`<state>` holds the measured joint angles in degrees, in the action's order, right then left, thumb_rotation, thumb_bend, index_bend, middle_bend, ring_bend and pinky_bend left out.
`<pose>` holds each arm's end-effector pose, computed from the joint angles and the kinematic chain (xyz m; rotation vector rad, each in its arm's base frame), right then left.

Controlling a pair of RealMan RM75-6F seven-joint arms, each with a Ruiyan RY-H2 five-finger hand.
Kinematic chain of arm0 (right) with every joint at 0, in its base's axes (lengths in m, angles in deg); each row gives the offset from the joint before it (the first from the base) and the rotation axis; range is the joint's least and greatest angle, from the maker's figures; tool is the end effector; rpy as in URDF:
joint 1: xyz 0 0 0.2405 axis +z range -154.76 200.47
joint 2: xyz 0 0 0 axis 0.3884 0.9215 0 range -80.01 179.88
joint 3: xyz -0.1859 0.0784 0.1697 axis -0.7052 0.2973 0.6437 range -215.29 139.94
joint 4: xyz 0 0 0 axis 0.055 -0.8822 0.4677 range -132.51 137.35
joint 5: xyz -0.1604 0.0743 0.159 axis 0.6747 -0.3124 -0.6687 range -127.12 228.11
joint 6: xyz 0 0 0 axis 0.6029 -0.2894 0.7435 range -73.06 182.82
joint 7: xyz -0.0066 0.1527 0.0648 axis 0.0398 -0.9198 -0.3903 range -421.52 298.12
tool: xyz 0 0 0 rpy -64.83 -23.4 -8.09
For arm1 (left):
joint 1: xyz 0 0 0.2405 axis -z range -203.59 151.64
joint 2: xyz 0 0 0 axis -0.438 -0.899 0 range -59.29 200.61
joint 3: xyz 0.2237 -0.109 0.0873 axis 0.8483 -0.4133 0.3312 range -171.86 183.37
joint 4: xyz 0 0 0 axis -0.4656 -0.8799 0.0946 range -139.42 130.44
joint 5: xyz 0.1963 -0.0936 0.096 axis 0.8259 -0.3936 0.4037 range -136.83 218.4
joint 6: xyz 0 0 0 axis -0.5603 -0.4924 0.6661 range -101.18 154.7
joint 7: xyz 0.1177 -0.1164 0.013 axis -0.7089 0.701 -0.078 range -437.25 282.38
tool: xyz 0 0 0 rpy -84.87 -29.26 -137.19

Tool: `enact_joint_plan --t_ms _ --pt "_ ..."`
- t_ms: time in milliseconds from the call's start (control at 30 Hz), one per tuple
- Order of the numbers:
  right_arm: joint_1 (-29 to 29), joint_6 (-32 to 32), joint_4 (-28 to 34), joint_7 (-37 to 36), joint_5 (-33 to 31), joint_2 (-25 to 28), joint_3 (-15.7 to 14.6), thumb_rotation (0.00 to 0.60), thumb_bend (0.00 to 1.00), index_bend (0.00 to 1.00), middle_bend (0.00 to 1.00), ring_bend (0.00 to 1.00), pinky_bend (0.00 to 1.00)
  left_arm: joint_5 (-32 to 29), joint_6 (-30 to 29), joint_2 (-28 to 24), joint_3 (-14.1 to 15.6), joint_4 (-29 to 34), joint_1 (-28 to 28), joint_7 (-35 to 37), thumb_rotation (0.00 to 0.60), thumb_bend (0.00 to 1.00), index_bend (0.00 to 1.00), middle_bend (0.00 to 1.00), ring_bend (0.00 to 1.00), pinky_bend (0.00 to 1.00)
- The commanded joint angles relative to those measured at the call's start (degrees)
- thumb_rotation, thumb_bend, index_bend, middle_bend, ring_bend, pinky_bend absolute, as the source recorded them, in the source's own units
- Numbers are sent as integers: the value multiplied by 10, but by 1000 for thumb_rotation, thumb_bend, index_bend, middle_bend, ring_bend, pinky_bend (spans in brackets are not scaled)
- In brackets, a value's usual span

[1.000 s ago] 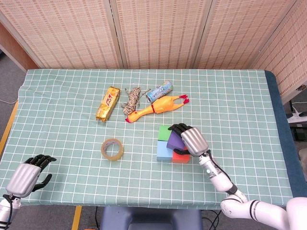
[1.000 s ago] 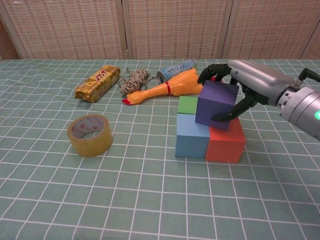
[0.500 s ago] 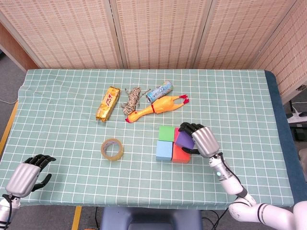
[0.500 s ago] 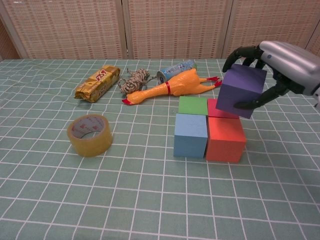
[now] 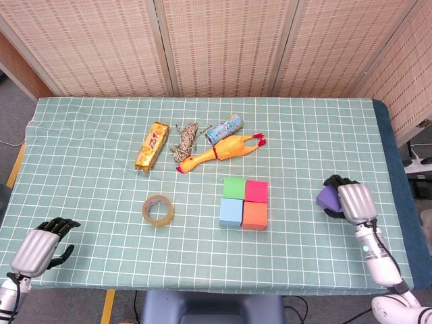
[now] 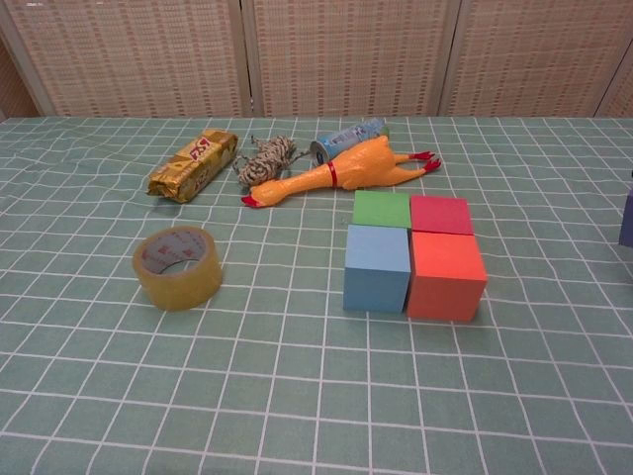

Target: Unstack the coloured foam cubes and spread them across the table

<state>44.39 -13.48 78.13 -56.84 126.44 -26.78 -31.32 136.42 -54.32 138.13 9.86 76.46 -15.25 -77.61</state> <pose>-0.3284 -0.3228 0.0712 1.5312 -0.8657 0.7892 -0.3387 0.2107 0.0985 -1.7325 -0.7811 -0.8147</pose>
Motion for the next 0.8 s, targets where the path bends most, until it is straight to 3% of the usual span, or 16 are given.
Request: enact_joint_plan --t_ms 33,133,200,500,600,667,800 --pt "-2 26 -27 -37 -4 6 -3 600 116 133 173 76 156 0 0 0 0 0 0 1 600 382 299 310 260 426" --pt "-2 21 -37 -48 13 2 -8 600 105 27 47 1 31 0 1 0 1 -1 1 2 600 383 299 310 261 426" --pt "-2 11 -39 -58 27 -2 -11 600 95 0 4 0 2 0 1 0 1 -1 0 3 600 383 298 310 261 426" --pt "-2 -49 -32 -156 134 -16 -42 600 89 1 0 0 0 2 0 0 2 0 0 1 600 382 299 310 261 426" --pt "3 -40 -22 -160 149 -17 -53 600 89 57 50 0 17 1 1 0 2 0 1 0 600 382 299 310 261 426" --pt "8 -13 -4 -156 137 -15 -57 600 88 114 134 34 87 1 1 0 2 1 1 -1 600 382 299 310 260 426" --pt "23 36 5 -147 112 -23 -55 600 89 131 213 105 153 2 -1 -1 2 1 0 0 600 382 299 310 261 426"
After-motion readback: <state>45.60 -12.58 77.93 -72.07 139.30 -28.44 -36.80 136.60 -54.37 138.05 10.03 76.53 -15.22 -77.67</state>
